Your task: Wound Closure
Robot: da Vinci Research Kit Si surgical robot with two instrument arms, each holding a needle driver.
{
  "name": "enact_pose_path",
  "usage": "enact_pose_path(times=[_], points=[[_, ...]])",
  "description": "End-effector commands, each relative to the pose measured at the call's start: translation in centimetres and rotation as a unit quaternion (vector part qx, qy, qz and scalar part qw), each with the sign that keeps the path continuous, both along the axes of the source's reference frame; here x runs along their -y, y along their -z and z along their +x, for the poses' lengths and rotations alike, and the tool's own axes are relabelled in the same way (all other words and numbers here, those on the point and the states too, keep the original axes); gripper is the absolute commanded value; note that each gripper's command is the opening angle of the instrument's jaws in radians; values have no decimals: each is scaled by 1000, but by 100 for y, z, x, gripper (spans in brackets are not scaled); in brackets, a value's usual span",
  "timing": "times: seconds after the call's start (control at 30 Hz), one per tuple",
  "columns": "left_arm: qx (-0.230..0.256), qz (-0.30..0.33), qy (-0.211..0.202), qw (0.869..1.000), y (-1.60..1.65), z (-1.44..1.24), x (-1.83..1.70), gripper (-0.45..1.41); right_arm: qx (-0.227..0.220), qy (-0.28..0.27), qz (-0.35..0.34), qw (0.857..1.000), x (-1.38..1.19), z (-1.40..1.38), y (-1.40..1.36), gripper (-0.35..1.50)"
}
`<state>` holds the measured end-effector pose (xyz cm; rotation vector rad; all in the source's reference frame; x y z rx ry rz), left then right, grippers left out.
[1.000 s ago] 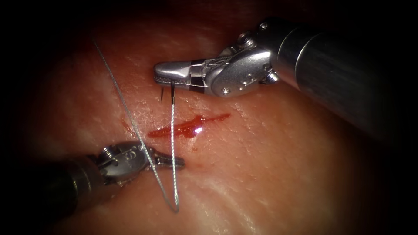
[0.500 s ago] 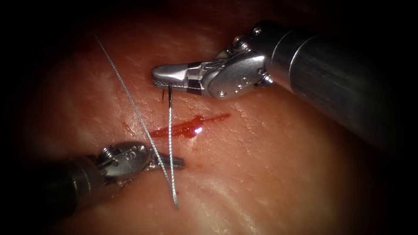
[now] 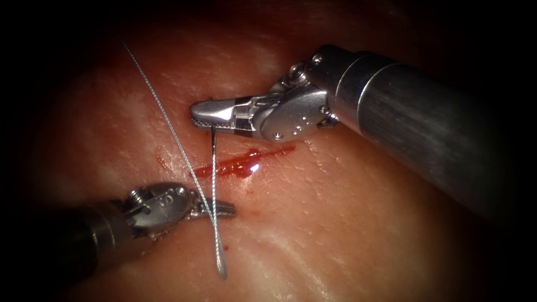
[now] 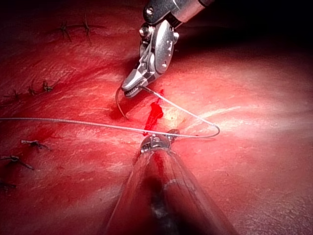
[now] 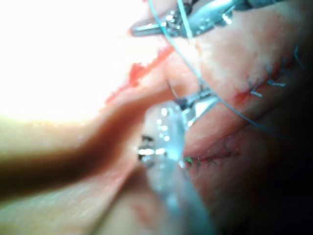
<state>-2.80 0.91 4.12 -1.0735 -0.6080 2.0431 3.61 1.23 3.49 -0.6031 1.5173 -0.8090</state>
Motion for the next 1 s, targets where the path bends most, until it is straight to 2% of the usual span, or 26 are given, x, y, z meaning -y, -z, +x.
enact_pose_path(times=[0.03, 0.3, 0.4, 0.53, 1.0], points=[[0, -1, 0, 1000, -7, -4, -1, -45, -3, 4, 4, 1000, -5, 7, -4, -35], [1, 0, -1, 1000, -7, -4, -1, -45, -3, 22, 54, 998, 1, 8, -13, -35], [1, 0, -1, 1000, -7, -4, -1, -45, -18, 19, 81, 996, -4, 7, -12, -35], [1, -1, 0, 1000, -7, -4, 0, -45, -18, 20, 149, 988, -14, 8, -8, -35], [0, -1, 0, 1000, -7, -4, 0, -45, -3, 9, 186, 983, -45, 14, -9, -35]])
